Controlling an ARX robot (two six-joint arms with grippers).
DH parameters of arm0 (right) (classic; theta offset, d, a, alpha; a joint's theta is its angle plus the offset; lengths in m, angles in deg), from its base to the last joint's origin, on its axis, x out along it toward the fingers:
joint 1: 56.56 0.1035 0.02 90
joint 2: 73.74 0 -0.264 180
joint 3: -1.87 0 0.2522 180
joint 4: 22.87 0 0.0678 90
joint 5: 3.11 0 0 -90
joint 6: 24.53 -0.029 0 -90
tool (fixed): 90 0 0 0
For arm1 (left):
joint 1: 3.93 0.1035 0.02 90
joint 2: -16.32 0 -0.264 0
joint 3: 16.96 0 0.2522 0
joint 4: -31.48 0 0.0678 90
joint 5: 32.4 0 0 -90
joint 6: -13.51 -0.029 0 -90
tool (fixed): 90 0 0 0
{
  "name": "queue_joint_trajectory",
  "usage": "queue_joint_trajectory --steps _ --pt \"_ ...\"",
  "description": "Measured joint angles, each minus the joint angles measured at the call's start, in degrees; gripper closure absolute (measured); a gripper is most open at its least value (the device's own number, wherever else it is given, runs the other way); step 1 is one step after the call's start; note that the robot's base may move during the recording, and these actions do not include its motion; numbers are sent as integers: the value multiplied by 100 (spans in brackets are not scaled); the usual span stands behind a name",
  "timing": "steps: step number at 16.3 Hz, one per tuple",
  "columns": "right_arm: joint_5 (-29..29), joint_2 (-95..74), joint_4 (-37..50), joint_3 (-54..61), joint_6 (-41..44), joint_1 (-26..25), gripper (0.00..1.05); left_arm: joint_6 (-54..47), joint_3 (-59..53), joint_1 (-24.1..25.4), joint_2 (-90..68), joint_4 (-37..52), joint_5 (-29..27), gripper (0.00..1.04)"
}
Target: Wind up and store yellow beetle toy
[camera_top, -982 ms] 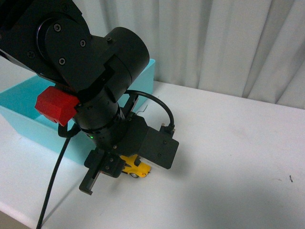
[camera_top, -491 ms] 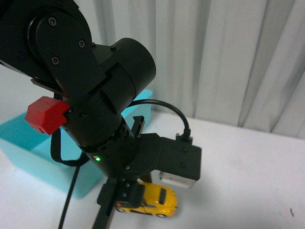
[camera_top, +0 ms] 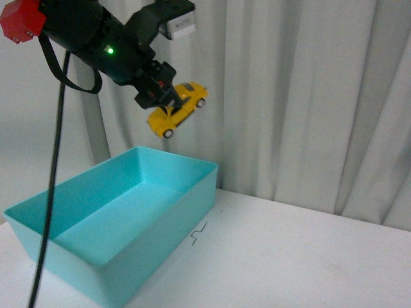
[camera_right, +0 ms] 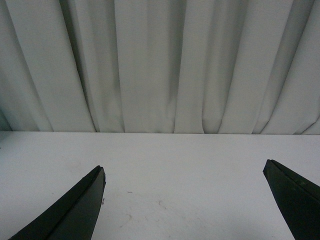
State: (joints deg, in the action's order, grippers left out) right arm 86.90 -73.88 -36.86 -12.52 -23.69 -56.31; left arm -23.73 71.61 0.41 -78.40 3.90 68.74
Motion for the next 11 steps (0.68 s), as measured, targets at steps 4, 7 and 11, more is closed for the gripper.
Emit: queue_joint_trajectory --steps 4,7,11 --pt "0 0 0 0 -2 0 7 903 -136 988 -787 210 -1803 74" --pt "0 0 -2 0 -2 0 7 1198 -463 944 -1211 352 -1976 74" --pt "0 0 0 0 0 0 7 1458 -442 649 -1705 295 -2006 74"
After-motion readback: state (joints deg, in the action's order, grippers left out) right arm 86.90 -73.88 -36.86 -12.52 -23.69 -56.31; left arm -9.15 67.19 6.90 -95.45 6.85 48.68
